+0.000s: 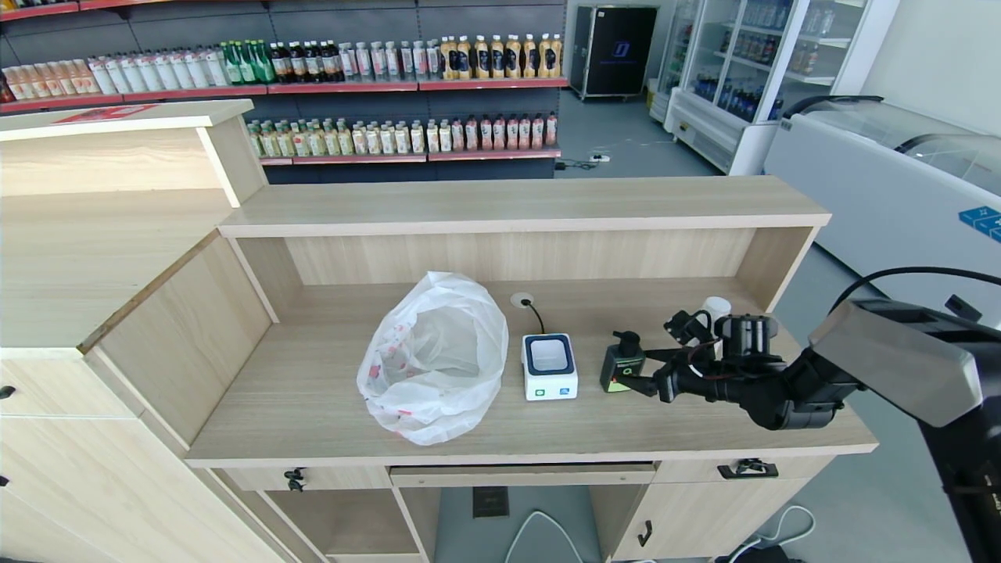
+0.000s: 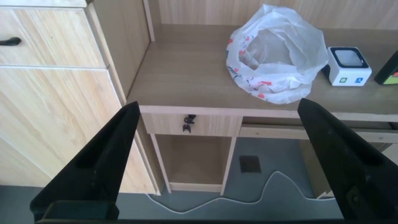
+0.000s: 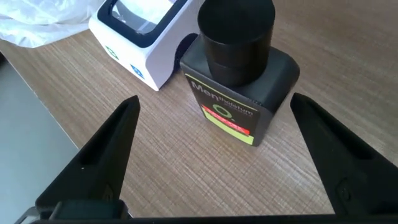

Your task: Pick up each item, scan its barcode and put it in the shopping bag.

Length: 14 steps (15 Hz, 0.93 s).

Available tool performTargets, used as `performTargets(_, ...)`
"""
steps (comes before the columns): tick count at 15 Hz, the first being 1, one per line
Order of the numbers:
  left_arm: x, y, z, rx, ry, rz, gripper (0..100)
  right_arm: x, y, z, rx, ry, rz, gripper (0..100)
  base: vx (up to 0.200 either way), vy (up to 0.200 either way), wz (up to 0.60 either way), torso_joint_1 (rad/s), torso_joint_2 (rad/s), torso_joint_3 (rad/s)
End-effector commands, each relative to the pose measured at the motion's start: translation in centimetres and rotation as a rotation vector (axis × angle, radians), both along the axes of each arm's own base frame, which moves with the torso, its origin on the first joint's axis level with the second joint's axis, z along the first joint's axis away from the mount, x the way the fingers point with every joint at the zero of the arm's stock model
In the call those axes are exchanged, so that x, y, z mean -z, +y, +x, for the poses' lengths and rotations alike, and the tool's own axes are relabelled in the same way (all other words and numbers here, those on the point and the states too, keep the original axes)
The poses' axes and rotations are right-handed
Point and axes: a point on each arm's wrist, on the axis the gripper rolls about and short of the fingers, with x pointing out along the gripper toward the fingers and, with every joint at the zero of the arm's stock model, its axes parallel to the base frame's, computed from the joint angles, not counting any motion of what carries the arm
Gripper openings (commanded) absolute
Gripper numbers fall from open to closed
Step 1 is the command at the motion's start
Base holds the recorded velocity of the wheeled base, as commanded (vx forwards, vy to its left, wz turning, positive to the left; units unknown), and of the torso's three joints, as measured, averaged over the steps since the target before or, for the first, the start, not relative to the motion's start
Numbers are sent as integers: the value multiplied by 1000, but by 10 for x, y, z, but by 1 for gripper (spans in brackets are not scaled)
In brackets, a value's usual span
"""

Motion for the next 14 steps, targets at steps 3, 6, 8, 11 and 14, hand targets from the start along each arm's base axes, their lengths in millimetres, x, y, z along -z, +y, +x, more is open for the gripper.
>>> performTargets(3,0,0,0,-1,0,0,100,4,1,0,-9,0,2,0,0,0,0,0,0,0)
performTargets(6,0,0,0,-1,0,0,100,4,1,-1,-9,0,2,0,0,0,0,0,0,0)
performTargets(8,0,0,0,1,0,0,100,4,1,-6,-9,-3,3,0,0,0,0,0,0,0)
performTargets(11,0,0,0,-1,0,0,100,2,1,-9,-9,-16,4,0,0,0,0,0,0,0)
performTargets(14,0,0,0,-1,0,0,100,-8,2,-8,-13,-57,-10,0,0,0,0,0,0,0)
